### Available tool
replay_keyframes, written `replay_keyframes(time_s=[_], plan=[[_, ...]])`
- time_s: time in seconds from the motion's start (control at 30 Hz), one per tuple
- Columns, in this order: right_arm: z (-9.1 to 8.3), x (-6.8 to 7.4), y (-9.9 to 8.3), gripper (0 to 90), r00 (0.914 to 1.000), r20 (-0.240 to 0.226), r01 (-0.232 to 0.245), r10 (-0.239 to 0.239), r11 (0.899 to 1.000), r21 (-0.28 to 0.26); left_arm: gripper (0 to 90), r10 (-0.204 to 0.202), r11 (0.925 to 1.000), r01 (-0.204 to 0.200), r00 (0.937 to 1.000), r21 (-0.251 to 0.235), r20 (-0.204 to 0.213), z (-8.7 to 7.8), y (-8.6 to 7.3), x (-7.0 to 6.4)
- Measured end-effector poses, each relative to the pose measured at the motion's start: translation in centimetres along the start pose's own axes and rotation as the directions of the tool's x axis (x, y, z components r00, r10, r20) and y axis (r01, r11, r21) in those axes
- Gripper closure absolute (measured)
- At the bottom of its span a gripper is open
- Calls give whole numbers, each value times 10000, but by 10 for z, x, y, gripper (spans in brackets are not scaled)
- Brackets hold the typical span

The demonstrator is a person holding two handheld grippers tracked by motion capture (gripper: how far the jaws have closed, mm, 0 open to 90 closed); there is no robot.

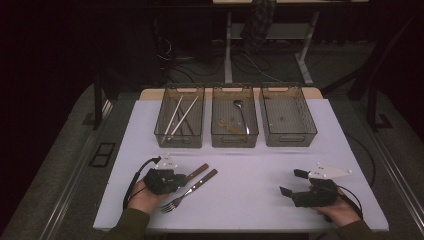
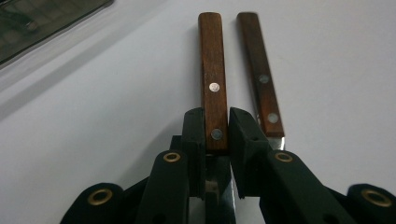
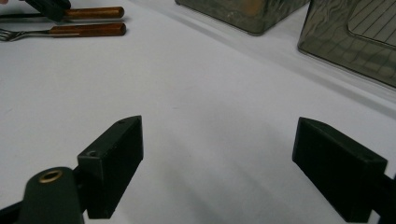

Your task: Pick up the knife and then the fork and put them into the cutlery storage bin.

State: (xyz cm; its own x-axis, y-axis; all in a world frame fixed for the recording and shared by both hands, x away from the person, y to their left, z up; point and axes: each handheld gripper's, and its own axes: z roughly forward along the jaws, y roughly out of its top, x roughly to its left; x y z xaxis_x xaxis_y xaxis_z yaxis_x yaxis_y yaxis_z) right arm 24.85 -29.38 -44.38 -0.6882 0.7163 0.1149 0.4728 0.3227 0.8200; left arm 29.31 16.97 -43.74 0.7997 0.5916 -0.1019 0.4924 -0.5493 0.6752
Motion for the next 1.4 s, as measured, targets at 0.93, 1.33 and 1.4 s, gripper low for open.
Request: replay_keyframes(time_s=[0.93,1.33,1.4], plan=[[25,5,51,162,9463,-2660,2263,-1840,9642,1381,763,1891,9818,-1873,9541,-300,2324,2,57,-11],[39,10,76,163,9166,-3289,2833,-2272,9497,1334,763,2804,9566,-2911,9067,-138,3150,25,86,-39],[42,14,81,163,9078,-3467,2972,-2361,9453,1347,763,2934,9517,-3068,9000,-97,3222,29,90,-45]])
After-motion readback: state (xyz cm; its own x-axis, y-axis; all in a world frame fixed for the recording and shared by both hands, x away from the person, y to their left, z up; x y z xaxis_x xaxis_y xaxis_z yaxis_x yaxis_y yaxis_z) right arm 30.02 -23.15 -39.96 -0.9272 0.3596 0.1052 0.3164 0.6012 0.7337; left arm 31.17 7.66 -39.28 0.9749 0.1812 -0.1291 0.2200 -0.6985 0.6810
